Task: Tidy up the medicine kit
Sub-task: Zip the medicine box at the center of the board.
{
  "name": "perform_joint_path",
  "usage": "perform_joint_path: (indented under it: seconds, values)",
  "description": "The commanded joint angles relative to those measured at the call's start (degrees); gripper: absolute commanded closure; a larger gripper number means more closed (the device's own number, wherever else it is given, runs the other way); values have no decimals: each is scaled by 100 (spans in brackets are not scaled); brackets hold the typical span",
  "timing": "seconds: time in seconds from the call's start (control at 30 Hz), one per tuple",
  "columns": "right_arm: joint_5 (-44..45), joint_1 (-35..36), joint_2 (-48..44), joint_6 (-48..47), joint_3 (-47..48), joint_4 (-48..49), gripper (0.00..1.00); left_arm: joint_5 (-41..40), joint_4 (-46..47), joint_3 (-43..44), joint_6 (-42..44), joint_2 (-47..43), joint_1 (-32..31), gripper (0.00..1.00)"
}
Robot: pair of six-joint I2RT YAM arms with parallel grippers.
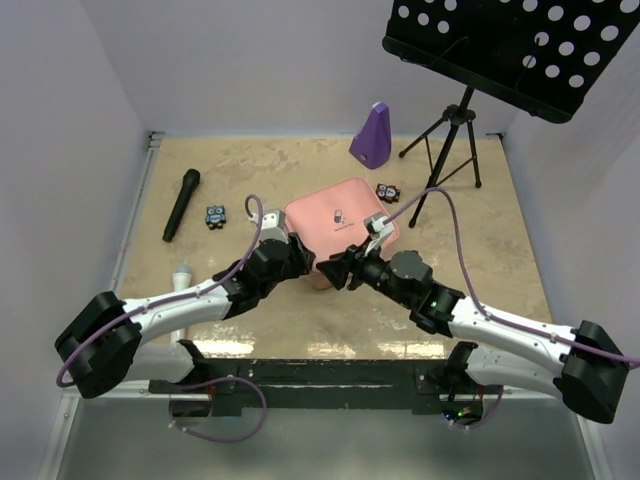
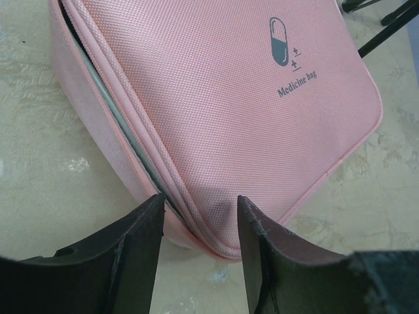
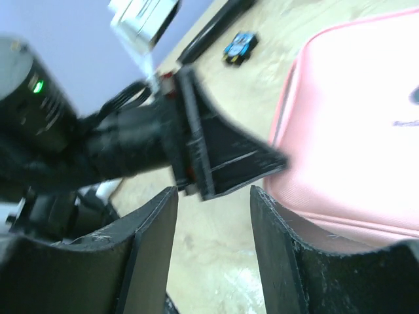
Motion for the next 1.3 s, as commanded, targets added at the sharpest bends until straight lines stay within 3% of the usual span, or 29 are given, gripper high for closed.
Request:
perform_joint_path:
  seconds: [0.0,0.17,0.33,0.53,0.77,1.03,1.27]
  values:
    - [1278,6,-257,-53,170,-629,48,-45,-265,-196,-88,-543,37,45]
    - [1685,-310,541,-88,698,-1035,49,445,41,-529,289,-1115,-7,30]
    - [1580,-749,1157,-53,918,-973,54,990,1303,-1363,334,-1362,-323,17]
    - [1860,-1084,1553,-237,1260,-1193,57,1870,3607,-2209,492,-941,-411,23]
    - [1711,-1102,2054,-211,1401,-1289,60,1713,5121,-2323,826,-299,-481,28]
    - [878,-1058,1527,-448,1059,-658,61,1669,5026,-2156,976,9,-481,31]
    - [-126,-961,1974,-475,821,-253,73,1739,5095,-2297,809,123,-473,33]
